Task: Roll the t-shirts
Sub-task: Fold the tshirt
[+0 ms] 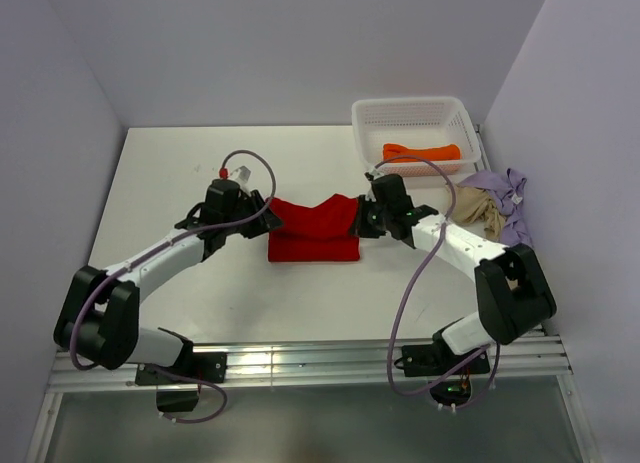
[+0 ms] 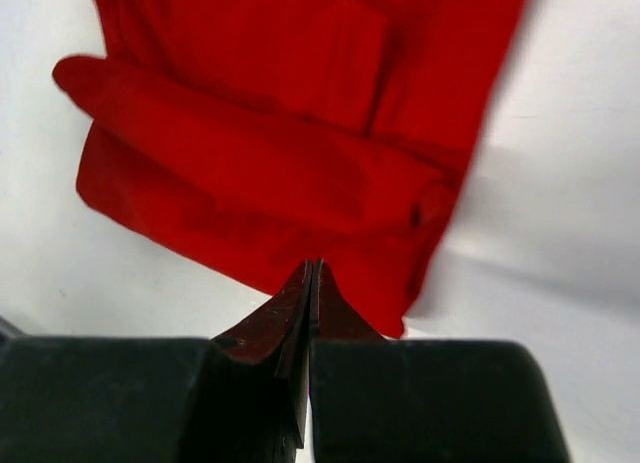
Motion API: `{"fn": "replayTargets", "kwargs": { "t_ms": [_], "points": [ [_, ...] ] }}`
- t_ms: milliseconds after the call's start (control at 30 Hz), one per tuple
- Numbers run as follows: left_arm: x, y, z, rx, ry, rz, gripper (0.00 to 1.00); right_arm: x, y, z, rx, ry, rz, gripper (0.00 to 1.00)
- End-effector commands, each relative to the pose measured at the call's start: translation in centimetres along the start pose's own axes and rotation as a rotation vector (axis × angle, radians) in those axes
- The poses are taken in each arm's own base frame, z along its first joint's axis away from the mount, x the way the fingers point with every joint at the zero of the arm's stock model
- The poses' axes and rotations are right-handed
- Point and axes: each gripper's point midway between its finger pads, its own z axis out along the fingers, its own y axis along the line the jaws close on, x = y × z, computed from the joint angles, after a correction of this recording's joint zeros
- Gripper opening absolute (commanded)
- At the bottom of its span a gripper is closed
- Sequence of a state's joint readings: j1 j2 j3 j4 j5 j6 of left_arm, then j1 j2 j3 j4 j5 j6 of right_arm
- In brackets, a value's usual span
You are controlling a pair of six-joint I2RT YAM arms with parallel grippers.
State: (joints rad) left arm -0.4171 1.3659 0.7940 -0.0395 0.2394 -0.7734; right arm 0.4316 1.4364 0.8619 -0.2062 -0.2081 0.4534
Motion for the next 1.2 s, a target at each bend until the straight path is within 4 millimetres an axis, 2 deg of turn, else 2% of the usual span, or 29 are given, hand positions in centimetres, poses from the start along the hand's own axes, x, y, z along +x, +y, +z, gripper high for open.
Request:
{"fn": "replayTargets", "kwargs": {
  "t_ms": [0, 133, 300, 333, 400, 567, 633, 667, 733, 900, 933, 967, 1033, 1067, 1167],
  "points": [
    [0.1, -1.8, 1.3, 0.082, 0.015, 0.022, 0.32, -1.1, 3.4, 1.1, -0.117, -0.032, -0.036, 0.00],
    [0.7, -2.0, 2.2, 0.095, 0.032, 0.015, 0.25, -0.5, 4.7, 2.2, -0.172, -0.012, -0.017, 0.00],
    [1.3, -1.3, 3.8, 0.088, 0.061, 0.017, 0.23, -0.1, 4.3, 4.1, -0.147, 0.026, -0.011, 0.00],
    [1.5, -1.1, 4.3, 0.081, 0.072, 0.016, 0.22, -0.6, 4.4, 4.3, -0.143, 0.021, -0.012, 0.00],
    [1.3, -0.9, 4.9, 0.077, 0.073, 0.013, 0.22, -0.3, 3.8, 5.3, -0.111, 0.041, -0.009, 0.00],
    [0.3, -0.8, 7.1, 0.057, 0.072, 0.024, 0.20, -2.4, 3.6, 6.8, -0.066, 0.011, -0.002, 0.00],
    [-0.8, -1.1, 7.7, 0.046, 0.048, 0.033, 0.19, -3.3, 3.6, 7.5, -0.048, -0.005, 0.000, 0.00],
    [-1.1, -0.3, 8.2, 0.006, 0.031, 0.032, 0.19, -3.5, 3.5, 7.8, -0.035, -0.004, 0.003, 0.00],
    [-2.2, 0.0, 8.7, -0.018, 0.001, 0.030, 0.19, -4.4, 3.0, 8.4, 0.005, -0.019, 0.010, 0.00],
    [-3.9, 1.2, 8.1, -0.071, -0.062, 0.006, 0.19, -5.0, 2.5, 8.1, 0.033, -0.047, 0.020, 0.00],
    [-4.0, 0.8, 7.4, -0.061, -0.073, 0.013, 0.20, -4.6, 2.2, 7.9, 0.033, -0.046, 0.020, 0.00],
    [-4.0, 0.5, 7.0, -0.051, -0.080, 0.015, 0.20, -5.4, 2.9, 7.0, 0.005, -0.084, 0.016, 0.00],
    [-4.0, -0.1, 5.7, -0.025, -0.093, 0.015, 0.21, -4.8, 3.4, 6.2, -0.032, -0.084, 0.012, 0.00],
    [-3.9, -0.4, 5.3, -0.013, -0.094, 0.018, 0.21, -5.2, 4.1, 5.4, -0.063, -0.105, 0.008, 0.00],
    [-3.4, -1.5, 3.9, 0.021, -0.095, 0.031, 0.22, -3.9, 4.2, 4.7, -0.097, -0.086, 0.018, 0.01]
  ]
}}
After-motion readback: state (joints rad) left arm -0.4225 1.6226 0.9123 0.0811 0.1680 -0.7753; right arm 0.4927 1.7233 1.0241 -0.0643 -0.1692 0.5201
